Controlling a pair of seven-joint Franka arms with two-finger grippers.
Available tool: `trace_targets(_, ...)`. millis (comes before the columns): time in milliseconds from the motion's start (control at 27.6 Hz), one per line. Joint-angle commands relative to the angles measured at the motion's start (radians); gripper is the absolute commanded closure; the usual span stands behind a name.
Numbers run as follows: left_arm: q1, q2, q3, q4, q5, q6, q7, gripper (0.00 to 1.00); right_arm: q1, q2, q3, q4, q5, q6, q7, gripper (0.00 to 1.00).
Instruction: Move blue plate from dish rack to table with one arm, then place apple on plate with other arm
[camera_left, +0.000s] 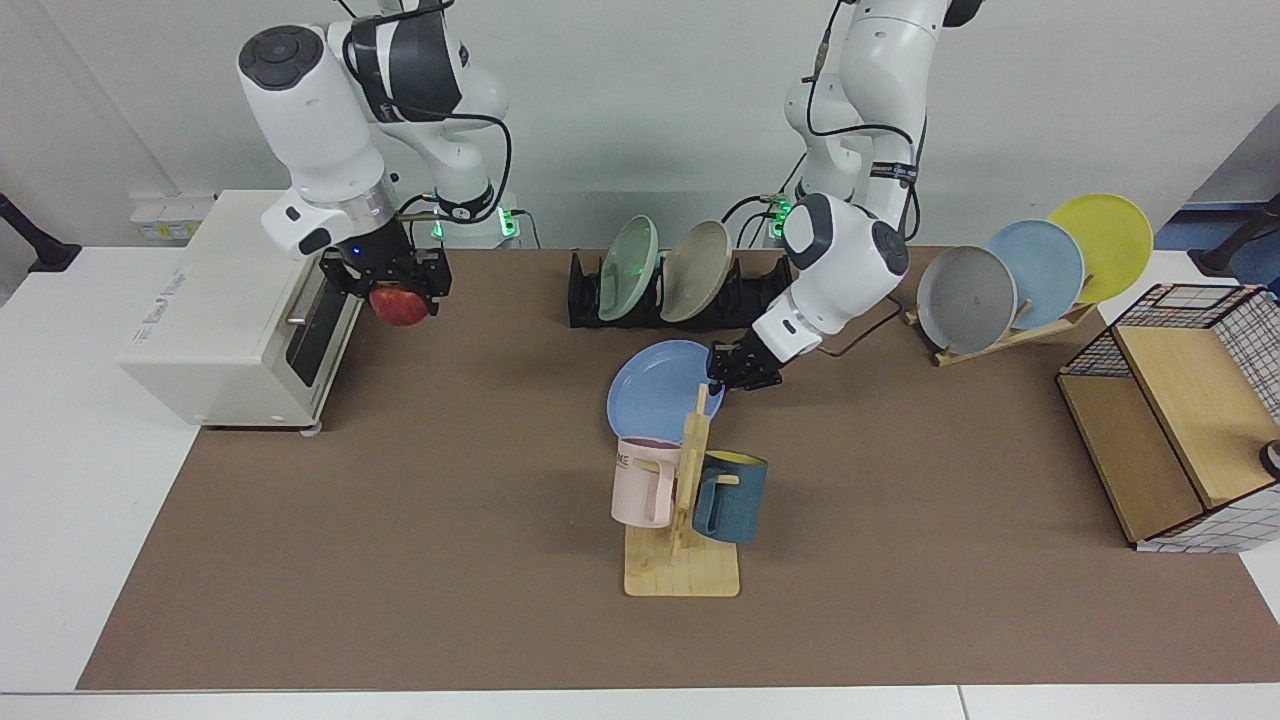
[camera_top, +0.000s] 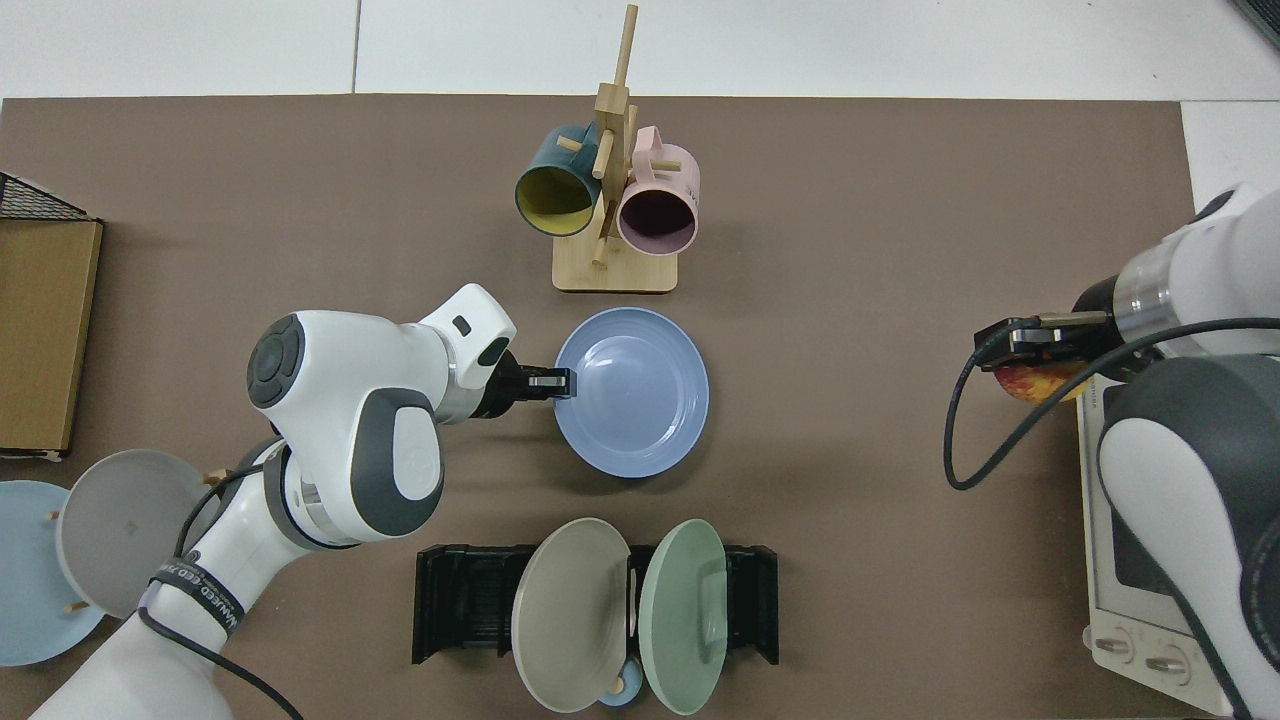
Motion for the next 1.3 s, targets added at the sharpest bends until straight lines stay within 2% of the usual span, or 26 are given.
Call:
trace_targets(0,-0.013,0.008,0.007,0.012,0.005,0.036,-0.019,0.64,-0.021,0.016,0.009,0.035,0.001,-0.008,-0.042,1.00)
trace_targets(36,-0.012,0.008,0.007,0.013,0.012,0.034,-0.022,0.55,-0.021,0.014,0.009,0.035,-0.002,0.000,-0.044,1.00)
trace_targets(72,-0.013,0.008,0.007,0.012,0.013,0.034,-0.022,0.53,-0.021,0.010,0.009,0.035,-0.001,0.008,-0.042,1.00)
trace_targets(362,-0.010,-0.007,0.012,0.012,0.033,0.007,-0.074,0.49,-0.013,0.006,0.010,0.029,0.001,0.012,-0.042,1.00)
trace_targets(580,0.000,-0.061,0.044,0.018,0.142,-0.067,-0.133,0.50,0.013,0.019,0.024,0.027,-0.011,0.018,-0.030,1.00)
trace_targets(725,-0.009,-0.141,0.127,0.049,0.260,-0.237,-0.137,0.49,0.048,0.032,0.024,0.029,-0.010,0.043,0.001,1.00)
trace_targets(870,-0.003,-0.204,0.182,0.119,0.427,-0.381,-0.143,0.49,0.096,0.057,0.024,0.030,-0.007,0.069,0.062,1.00)
trace_targets(1051,0.002,-0.230,0.210,0.234,0.580,-0.585,-0.142,0.49,0.169,0.098,0.024,0.033,-0.004,0.091,0.183,1.00)
trace_targets(1268,0.034,-0.243,0.205,0.372,0.659,-0.795,-0.145,0.47,0.258,0.149,0.024,0.033,-0.001,0.150,0.350,1.00)
